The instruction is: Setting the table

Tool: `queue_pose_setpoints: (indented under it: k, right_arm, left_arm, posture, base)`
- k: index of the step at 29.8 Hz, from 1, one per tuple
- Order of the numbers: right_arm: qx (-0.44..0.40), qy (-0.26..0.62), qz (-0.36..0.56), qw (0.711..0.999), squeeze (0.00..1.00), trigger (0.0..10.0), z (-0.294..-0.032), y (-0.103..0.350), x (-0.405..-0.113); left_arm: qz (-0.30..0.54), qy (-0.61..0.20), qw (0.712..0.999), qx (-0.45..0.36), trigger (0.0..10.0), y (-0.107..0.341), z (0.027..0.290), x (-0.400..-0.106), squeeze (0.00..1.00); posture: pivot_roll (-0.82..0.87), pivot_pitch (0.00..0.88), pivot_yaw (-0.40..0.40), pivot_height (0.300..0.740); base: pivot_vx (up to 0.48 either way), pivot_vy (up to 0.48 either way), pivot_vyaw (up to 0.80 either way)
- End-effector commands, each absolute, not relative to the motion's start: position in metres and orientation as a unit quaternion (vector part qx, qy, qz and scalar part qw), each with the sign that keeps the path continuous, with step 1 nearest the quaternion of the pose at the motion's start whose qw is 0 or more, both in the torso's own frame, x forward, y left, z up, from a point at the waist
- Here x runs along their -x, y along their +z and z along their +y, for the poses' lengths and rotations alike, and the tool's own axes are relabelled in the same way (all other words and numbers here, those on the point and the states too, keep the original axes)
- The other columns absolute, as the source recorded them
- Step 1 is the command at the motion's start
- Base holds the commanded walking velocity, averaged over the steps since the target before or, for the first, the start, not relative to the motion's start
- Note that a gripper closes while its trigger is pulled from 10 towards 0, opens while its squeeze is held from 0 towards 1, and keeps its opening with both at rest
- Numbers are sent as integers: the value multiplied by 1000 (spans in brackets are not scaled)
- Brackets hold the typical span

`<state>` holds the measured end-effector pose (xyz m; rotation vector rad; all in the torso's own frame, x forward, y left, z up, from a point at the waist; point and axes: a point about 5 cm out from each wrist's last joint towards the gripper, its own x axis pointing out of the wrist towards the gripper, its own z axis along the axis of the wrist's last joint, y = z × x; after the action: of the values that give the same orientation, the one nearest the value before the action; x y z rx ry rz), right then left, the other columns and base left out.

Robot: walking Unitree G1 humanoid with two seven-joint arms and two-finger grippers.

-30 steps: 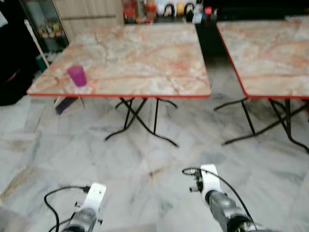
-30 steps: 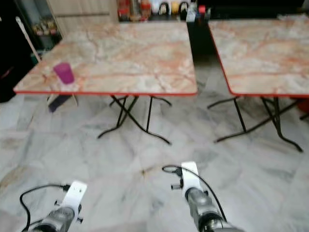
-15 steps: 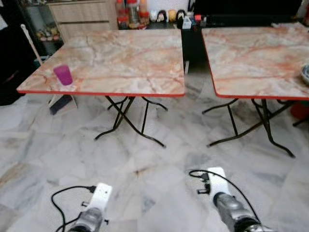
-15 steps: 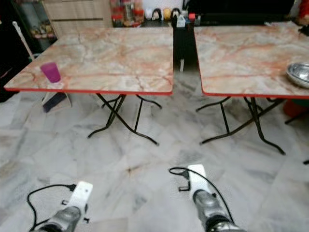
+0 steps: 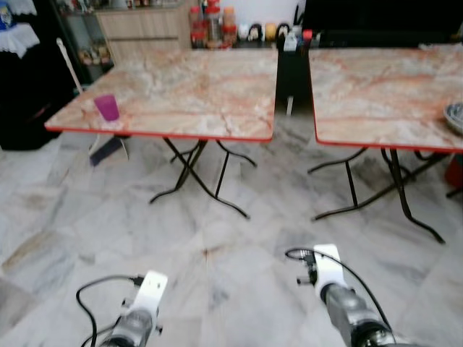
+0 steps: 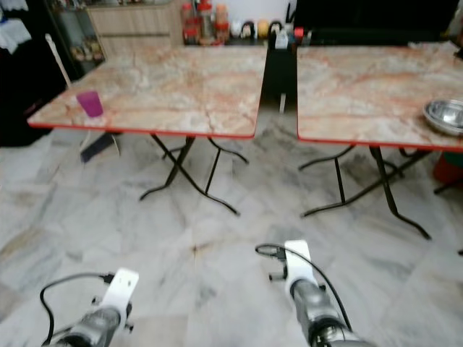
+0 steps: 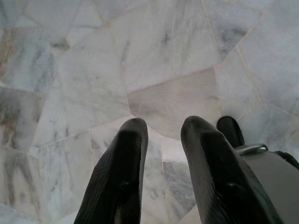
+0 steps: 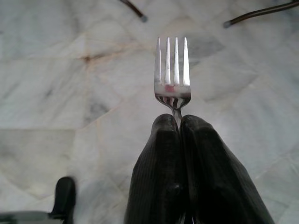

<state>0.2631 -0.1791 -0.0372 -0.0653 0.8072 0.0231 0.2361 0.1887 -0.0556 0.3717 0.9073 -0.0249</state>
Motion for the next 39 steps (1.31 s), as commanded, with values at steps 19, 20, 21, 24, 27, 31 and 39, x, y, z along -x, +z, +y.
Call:
queue_pose_setpoints:
  k: [19, 20, 21, 24, 27, 31, 39]
  right_arm:
    - [29, 15, 385, 922, 0, 10000, -176, -33, -269]
    - [28, 15, 384, 923, 0, 10000, -176, -33, -270]
    - [28, 15, 384, 923, 0, 10000, -175, -32, -270]
    - [28, 17, 384, 923, 0, 10000, -175, -32, -270]
    - [28, 17, 384, 923, 0, 10000, -175, -32, -270]
    - [28, 17, 384, 923, 0, 10000, -175, -32, -270]
    - [31, 18, 385, 922, 0, 10000, -176, -32, -270]
  left_arm:
    - [435, -7, 880, -189, 10000, -53, 196, -238, 0]
    - [435, -7, 880, -190, 10000, -53, 196, -239, 0]
    - [435, -7, 880, -190, 10000, -53, 196, -239, 0]
    - [434, -7, 881, -191, 10000, -53, 196, -239, 0]
    - [434, -7, 880, -192, 10000, -52, 197, -239, 0]
    - [434, -7, 880, -193, 10000, -52, 196, -239, 0]
    - [433, -8, 881, -190, 10000, -52, 195, -240, 0]
  posture:
    - [-17, 22, 44, 740]
    - [-11, 19, 45, 740]
    - [-11, 19, 45, 740]
    - [-11, 20, 44, 740]
    - [-11, 17, 44, 740]
    - [-11, 17, 44, 740]
    - [-20, 30, 38, 740]
  base:
    - [368, 0, 0]
    - [364, 0, 0]
    - [364, 0, 0]
    - [364, 0, 0]
    - [364, 0, 0]
    - [361, 0, 0]
    - [354, 0, 0]
